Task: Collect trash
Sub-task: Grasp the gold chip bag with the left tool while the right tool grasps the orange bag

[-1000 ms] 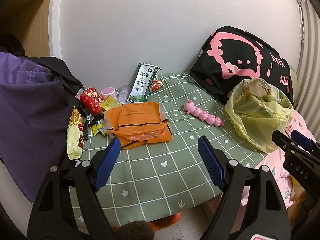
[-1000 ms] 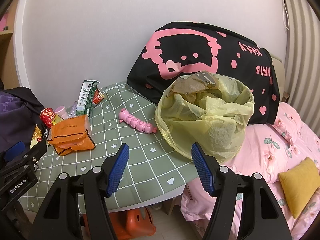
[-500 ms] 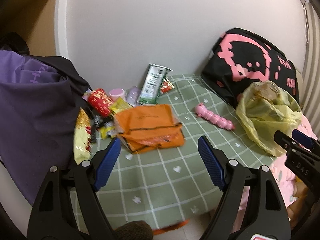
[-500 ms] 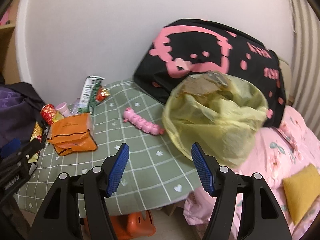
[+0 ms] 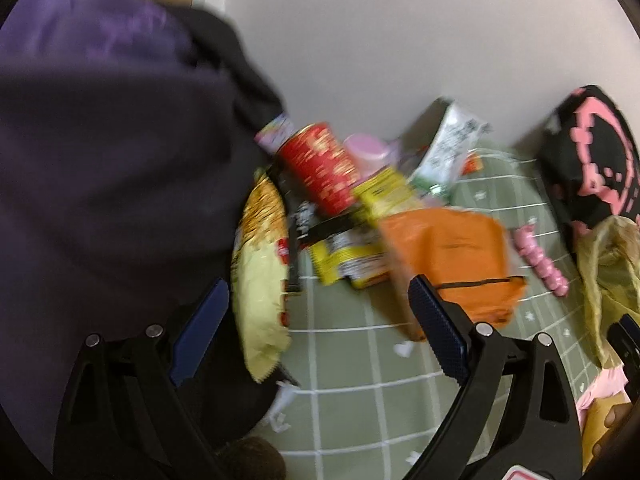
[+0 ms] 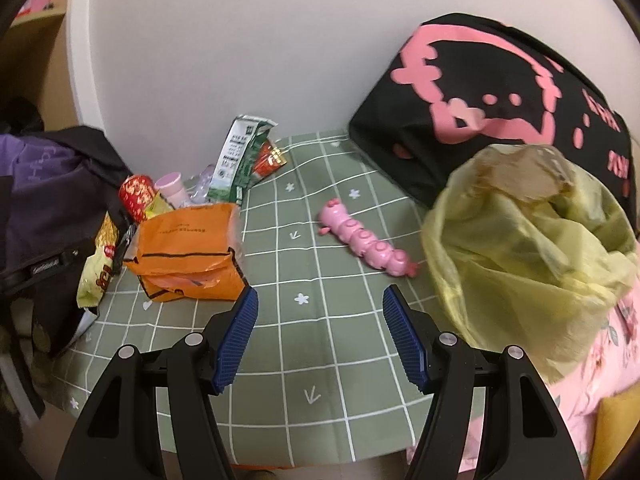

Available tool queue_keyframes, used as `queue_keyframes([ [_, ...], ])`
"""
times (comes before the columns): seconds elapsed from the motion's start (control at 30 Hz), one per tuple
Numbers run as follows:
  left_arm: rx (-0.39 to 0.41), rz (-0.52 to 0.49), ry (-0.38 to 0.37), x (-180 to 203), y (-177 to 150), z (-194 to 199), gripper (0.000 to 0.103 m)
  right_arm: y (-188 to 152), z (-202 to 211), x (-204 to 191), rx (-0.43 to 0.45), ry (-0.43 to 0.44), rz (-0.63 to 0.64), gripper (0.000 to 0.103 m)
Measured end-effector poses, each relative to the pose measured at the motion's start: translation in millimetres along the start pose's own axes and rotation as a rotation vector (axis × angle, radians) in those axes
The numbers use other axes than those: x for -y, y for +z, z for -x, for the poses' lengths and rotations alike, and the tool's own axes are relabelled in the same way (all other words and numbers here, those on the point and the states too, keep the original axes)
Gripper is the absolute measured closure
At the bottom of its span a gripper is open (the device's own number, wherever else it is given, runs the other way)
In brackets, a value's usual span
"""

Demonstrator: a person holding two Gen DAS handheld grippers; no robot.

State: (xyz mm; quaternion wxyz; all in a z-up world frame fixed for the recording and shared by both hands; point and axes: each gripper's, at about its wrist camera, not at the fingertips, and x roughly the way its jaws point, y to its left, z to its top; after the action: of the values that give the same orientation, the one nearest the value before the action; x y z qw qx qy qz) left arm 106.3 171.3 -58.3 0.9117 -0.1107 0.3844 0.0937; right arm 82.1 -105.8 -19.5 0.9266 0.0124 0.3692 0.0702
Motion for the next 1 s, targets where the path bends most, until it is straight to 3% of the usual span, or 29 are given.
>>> queue_keyframes([
  [0.1, -0.036, 0.007, 0.007, -10.3, 6.9, -19.5, 0.035, -0.4, -8.4, -2.7, -0.011, -0.005, 0.026, 0.042],
  [0.27, -0.081, 0.021, 0.051, -19.7, 15.1, -48.5, 0.042, 2.2, -23.5, -0.7, -0.054, 0.026, -0.006, 0.042],
  [0.33, -0.097, 0.031, 0.064, -23.7, 16.8, -59.8, 0.05, 5.7, -27.3, -2.9, -0.064, 0.046, -0.011, 0.042],
  [0.5, -0.093, 0.136, 0.062, -33.4, 18.1, -68.8, 0.069, 12.2, -40.6, -21.2, -0.102, 0.07, 0.038, 0.042],
  [0.77, 0.001, 0.16, -0.024, -28.6, 33.7, -32.3, 0.072, 38.5, -69.3, -51.0, -0.09, 0.234, 0.144, 0.042],
  [0.9, -0.026, 0.145, -0.023, -24.5, 34.8, 2.8, 0.072, 56.8, -106.0, -59.8, -0.085, 0.303, 0.141, 0.042],
  [1.0, -0.043, 0.118, 0.0, -18.2, 30.9, 27.4, 0.072, 62.8, -136.4, -63.3, -0.122, 0.323, 0.152, 0.05],
])
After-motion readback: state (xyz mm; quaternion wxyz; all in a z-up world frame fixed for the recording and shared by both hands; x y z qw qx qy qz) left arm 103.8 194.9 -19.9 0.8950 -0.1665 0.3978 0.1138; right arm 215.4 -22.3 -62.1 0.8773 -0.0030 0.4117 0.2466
